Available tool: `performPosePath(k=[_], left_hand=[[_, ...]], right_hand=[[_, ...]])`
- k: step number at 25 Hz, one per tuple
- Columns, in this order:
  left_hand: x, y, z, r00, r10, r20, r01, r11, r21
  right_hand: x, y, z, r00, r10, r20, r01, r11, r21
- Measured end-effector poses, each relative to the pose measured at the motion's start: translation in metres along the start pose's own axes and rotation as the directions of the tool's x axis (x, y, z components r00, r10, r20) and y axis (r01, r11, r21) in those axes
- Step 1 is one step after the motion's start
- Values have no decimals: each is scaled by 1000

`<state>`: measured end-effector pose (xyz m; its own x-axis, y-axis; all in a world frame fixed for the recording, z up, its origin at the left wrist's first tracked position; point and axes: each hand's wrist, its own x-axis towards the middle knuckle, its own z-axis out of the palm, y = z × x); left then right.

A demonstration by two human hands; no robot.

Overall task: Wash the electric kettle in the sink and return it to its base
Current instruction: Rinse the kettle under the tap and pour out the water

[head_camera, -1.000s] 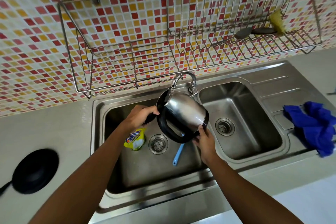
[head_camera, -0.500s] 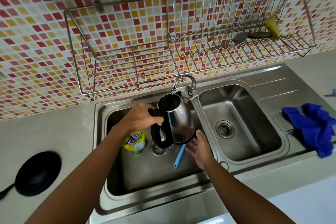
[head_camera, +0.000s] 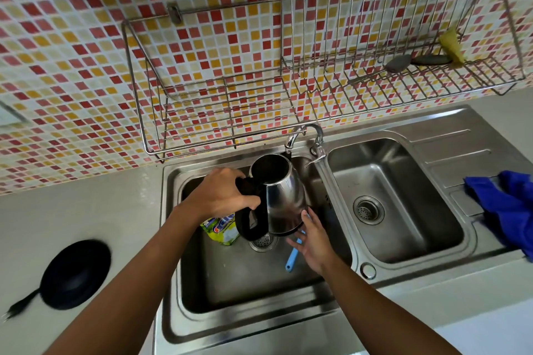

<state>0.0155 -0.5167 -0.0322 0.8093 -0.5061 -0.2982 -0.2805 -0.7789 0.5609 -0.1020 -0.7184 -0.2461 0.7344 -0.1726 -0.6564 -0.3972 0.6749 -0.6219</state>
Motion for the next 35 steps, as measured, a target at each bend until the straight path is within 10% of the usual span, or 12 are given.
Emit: performPosePath(k=[35], left_hand=[[66,-5,25,986,-71,148,80,995,-55]], right_hand=[[-4,-3,-16,967,-59,-247,47,997,-54]])
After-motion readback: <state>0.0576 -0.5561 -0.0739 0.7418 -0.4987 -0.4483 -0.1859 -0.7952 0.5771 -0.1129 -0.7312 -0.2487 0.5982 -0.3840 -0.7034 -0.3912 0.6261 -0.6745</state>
